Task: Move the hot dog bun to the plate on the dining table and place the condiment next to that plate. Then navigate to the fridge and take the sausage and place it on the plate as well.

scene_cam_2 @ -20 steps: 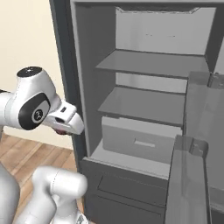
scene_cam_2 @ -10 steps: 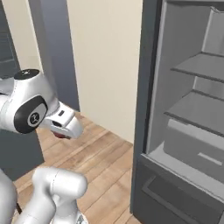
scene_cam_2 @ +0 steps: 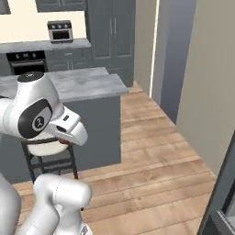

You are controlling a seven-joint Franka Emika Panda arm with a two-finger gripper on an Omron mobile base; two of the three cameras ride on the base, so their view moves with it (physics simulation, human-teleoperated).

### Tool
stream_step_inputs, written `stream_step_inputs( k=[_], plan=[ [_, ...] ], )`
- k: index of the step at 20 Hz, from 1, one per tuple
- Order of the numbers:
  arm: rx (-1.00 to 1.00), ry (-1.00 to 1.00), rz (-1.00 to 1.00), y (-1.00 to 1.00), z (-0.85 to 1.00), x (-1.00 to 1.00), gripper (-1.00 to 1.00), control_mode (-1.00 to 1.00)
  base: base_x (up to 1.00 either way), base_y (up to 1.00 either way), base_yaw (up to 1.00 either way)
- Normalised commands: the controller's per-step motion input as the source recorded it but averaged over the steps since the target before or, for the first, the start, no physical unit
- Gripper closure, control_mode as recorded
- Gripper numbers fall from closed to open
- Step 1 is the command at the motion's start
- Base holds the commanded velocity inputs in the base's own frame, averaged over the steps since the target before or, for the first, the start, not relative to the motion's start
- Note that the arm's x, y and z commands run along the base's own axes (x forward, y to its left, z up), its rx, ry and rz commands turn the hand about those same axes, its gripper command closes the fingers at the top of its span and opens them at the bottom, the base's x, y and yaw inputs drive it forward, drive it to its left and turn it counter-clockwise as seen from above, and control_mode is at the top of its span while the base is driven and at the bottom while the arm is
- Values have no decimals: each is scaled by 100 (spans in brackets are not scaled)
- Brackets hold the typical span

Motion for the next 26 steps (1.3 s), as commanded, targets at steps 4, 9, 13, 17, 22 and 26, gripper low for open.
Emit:
stream_step_inputs(
  k=[4,9,13,17,22,26],
  plan=[
    [0,0,0,0,0,0,100,100,-25,87,73],
    [0,0,0,0,0,0,100,100,-37,100,56],
    [0,0,0,0,0,0,100,100,-2,100,49],
    [0,0,0,0,0,0,100,100,22,100,29],
    [0,0,0,0,0,0,100,100,96,60,1],
    [0,0,0,0,0,0,100,100,100,22,0]
  ],
)
